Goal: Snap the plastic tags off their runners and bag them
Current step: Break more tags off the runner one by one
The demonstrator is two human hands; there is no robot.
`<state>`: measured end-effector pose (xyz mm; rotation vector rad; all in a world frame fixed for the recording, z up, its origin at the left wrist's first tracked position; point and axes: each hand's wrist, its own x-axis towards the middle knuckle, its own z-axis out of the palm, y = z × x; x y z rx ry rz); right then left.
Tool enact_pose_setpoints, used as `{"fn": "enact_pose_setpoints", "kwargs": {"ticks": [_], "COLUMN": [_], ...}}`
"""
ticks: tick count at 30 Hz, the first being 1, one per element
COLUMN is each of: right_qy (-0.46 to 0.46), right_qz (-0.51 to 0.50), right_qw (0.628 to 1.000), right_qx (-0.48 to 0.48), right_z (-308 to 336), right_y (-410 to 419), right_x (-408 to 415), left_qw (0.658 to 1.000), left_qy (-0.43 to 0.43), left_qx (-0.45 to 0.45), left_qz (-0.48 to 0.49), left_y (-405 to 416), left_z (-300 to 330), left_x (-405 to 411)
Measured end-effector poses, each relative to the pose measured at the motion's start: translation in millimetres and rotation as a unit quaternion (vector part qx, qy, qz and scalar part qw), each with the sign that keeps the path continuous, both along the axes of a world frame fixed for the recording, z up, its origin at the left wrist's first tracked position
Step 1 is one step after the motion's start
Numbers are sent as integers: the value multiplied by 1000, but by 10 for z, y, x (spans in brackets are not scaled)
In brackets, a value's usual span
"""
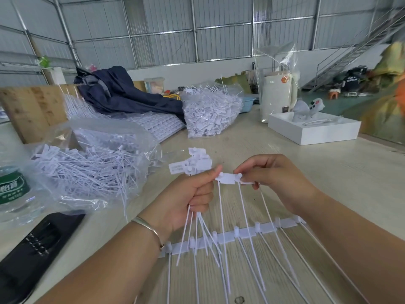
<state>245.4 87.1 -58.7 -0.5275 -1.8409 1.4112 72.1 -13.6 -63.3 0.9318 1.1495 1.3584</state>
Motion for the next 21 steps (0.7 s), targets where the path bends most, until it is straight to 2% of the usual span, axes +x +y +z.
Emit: {"fn": "enact_pose_setpoints", "kwargs": {"ticks": [7, 11, 16, 21], "right_qy": [27, 61, 20, 59], "right_qz": [18, 62, 33, 103], "right_qw": [999, 994, 997, 985], "right_qx": [-5, -59, -62, -125], "right_z": [14, 41, 40, 53], "right_y": [26, 48, 74, 76], "right_x": [36, 69, 73, 82], "left_qw": [1000, 1000, 998, 993], "left_qy": [15, -8, -51, -78], "left_qx": [6, 14, 34, 53], "left_qz": [13, 18, 6, -69], "left_y": [0, 7, -3, -42], "left_z": [3, 2, 19, 83], "left_x": [-1, -15, -50, 15]}}
